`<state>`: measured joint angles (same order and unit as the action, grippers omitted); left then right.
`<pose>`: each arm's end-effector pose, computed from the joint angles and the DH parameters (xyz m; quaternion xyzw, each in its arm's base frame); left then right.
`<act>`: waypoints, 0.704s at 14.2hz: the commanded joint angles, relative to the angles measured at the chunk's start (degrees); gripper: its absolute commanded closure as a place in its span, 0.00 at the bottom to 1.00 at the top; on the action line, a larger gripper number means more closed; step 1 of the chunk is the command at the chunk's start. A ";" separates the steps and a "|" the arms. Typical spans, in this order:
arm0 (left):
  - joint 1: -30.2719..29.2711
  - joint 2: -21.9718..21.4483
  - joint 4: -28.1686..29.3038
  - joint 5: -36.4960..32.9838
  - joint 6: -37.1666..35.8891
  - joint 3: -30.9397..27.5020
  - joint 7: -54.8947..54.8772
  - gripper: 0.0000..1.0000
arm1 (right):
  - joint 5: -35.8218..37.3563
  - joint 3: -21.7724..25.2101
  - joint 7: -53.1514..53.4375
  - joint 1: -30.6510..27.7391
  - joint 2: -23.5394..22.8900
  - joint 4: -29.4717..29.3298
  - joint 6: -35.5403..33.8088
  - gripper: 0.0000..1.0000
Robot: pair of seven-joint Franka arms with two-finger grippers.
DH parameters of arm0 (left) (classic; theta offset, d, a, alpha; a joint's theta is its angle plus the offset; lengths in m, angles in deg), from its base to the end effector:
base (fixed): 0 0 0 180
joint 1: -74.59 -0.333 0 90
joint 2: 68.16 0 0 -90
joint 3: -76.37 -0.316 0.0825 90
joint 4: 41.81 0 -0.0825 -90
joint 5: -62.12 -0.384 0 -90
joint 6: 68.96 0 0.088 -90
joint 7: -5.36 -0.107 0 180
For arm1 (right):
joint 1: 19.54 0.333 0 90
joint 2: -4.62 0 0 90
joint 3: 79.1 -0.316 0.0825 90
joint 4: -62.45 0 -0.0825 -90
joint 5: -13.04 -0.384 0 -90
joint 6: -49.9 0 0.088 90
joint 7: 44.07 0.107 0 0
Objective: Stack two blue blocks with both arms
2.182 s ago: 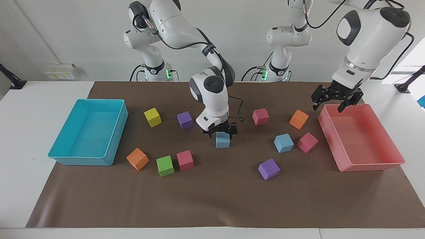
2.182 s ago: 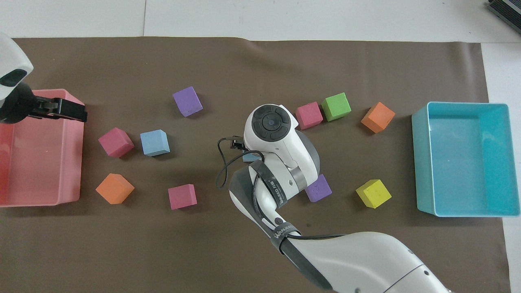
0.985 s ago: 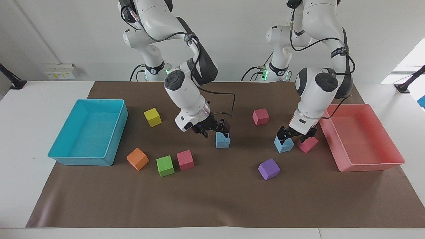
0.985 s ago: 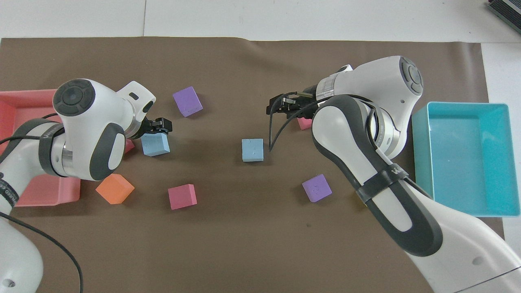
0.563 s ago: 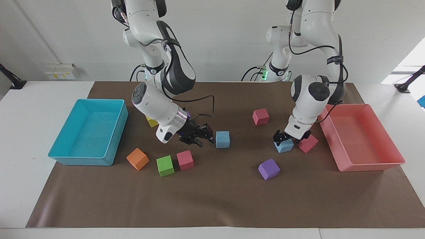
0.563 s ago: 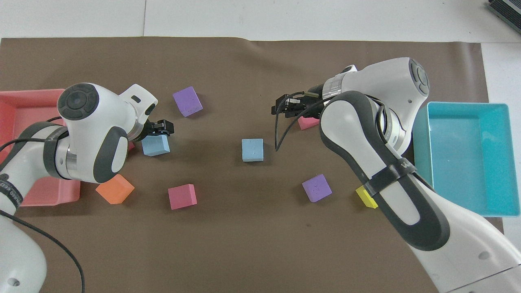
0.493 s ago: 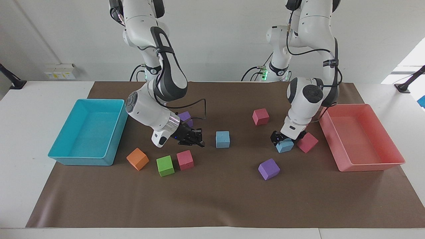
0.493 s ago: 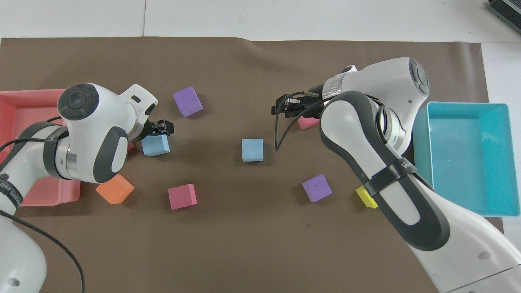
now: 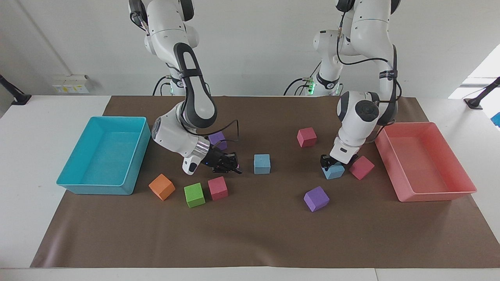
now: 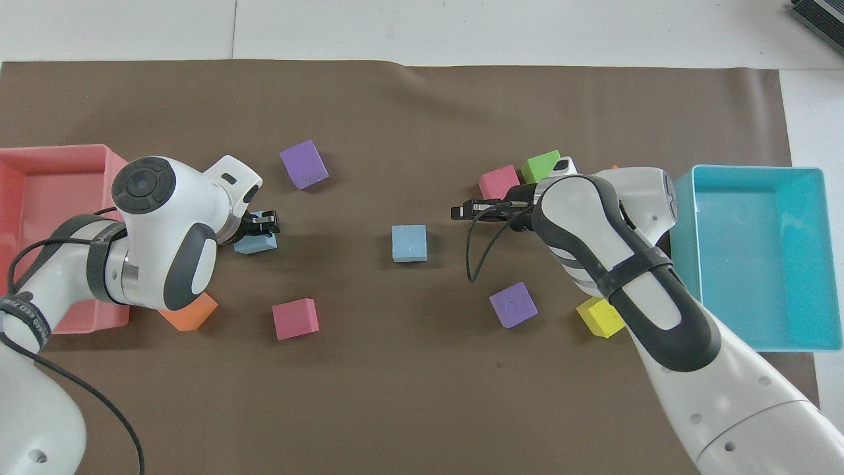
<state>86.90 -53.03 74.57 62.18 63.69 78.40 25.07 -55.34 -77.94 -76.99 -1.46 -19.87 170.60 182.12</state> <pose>0.5761 -0.1467 0.3187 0.9988 0.0479 0.0081 0.0077 0.6068 0.2050 0.2885 -0.9115 -0.0063 -0.0555 0.4076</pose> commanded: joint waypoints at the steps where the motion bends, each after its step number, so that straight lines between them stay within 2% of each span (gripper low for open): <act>1: 0.96 -1.59 2.45 -1.20 0.78 -0.79 1.56 0.98 | -9.11 -0.37 -7.58 1.16 1.55 4.69 3.12 1.00; 10: 2.01 -1.94 0.52 -3.66 -0.27 -0.88 2.52 1.00 | -10.54 -0.37 -10.32 2.14 1.64 6.37 3.22 1.00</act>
<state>87.84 -53.17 74.48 60.22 63.69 78.41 26.28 -64.04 -77.98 -84.23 0.56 -19.83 175.04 184.75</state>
